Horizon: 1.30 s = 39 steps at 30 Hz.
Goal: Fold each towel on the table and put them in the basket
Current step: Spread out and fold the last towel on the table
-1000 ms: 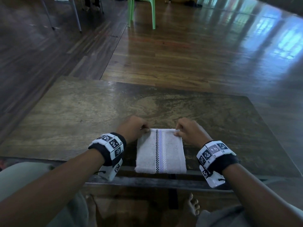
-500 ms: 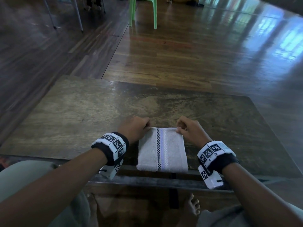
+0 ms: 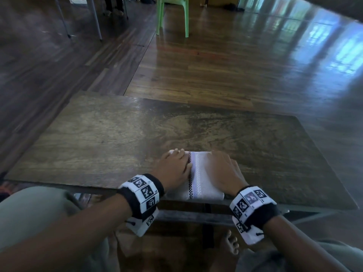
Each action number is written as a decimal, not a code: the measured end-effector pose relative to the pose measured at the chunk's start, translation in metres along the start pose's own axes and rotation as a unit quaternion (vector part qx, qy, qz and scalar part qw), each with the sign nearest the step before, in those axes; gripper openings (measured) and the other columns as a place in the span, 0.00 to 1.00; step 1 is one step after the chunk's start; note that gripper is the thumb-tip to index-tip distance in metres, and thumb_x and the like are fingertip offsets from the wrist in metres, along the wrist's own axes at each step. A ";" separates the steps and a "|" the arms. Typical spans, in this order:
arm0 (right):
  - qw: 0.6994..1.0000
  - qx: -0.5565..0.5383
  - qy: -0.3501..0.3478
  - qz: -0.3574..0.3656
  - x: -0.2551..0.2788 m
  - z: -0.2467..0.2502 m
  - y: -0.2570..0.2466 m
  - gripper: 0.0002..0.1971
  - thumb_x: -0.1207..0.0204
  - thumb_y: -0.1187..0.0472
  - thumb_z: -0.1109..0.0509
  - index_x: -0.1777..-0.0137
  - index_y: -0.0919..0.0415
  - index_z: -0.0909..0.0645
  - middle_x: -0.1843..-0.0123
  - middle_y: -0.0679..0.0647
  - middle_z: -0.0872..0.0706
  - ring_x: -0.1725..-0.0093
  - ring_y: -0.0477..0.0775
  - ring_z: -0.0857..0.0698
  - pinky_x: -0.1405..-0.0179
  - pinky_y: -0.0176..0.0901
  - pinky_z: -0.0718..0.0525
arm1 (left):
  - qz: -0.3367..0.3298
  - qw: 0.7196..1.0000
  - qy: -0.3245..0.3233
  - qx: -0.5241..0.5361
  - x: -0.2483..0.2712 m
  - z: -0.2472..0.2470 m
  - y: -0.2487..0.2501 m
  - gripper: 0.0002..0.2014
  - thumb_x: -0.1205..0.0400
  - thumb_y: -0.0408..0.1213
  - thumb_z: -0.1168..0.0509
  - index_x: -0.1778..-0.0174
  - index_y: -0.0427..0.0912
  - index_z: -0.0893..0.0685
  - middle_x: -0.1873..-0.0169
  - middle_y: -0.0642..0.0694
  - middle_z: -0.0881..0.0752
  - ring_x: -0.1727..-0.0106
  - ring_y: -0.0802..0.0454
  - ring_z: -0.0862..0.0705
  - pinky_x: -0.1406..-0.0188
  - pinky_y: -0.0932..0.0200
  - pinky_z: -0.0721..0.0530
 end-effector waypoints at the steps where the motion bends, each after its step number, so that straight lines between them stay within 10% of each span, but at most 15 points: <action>1: 1.000 -0.016 -0.012 -0.016 0.002 -0.002 -0.001 0.26 0.16 0.46 0.52 0.21 0.57 0.42 0.18 0.54 0.42 0.20 0.54 0.42 0.24 0.55 0.38 | 0.023 0.999 -0.040 0.005 0.004 -0.008 0.001 0.26 0.12 0.48 0.57 0.20 0.38 0.41 0.18 0.40 0.42 0.17 0.45 0.46 0.19 0.47 0.48; 12: 0.993 -0.071 -0.009 -0.091 0.009 -0.033 -0.014 0.31 0.16 0.43 0.58 0.17 0.54 0.58 0.15 0.52 0.63 0.16 0.54 0.59 0.18 0.57 0.55 | 0.062 0.998 0.005 -0.013 0.011 -0.041 -0.008 0.42 0.25 0.62 0.75 0.17 0.42 0.60 0.17 0.46 0.61 0.17 0.52 0.64 0.19 0.42 0.64; 25: 0.991 -0.093 -0.042 -0.092 0.007 -0.040 -0.004 0.30 0.16 0.45 0.62 0.18 0.51 0.66 0.16 0.47 0.68 0.18 0.51 0.67 0.19 0.62 0.63 | 0.121 0.992 0.009 0.032 0.011 -0.036 -0.020 0.29 0.13 0.51 0.63 0.17 0.47 0.61 0.17 0.49 0.63 0.17 0.49 0.63 0.20 0.38 0.65; 33: 0.985 -0.083 -0.055 -0.144 0.017 -0.024 0.023 0.28 0.15 0.47 0.59 0.17 0.53 0.57 0.15 0.51 0.62 0.17 0.53 0.64 0.20 0.61 0.63 | 0.164 0.985 -0.013 0.057 0.018 -0.024 -0.040 0.28 0.12 0.48 0.63 0.17 0.42 0.55 0.16 0.46 0.55 0.16 0.49 0.59 0.19 0.40 0.61; 39: 0.967 -0.170 0.060 -0.180 0.031 0.005 0.038 0.20 0.17 0.52 0.46 0.28 0.57 0.27 0.27 0.54 0.24 0.27 0.58 0.29 0.27 0.58 0.36 | 0.203 0.966 0.098 0.122 0.032 -0.008 -0.055 0.23 0.14 0.46 0.52 0.24 0.42 0.30 0.24 0.43 0.30 0.23 0.44 0.32 0.25 0.44 0.36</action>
Point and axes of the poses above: each hand's wrist, its own x-axis away from the middle knuckle, its own z-axis out of the back of the hand, y = z × x, the point moved 4 cm from there along -x, towards the middle knuckle
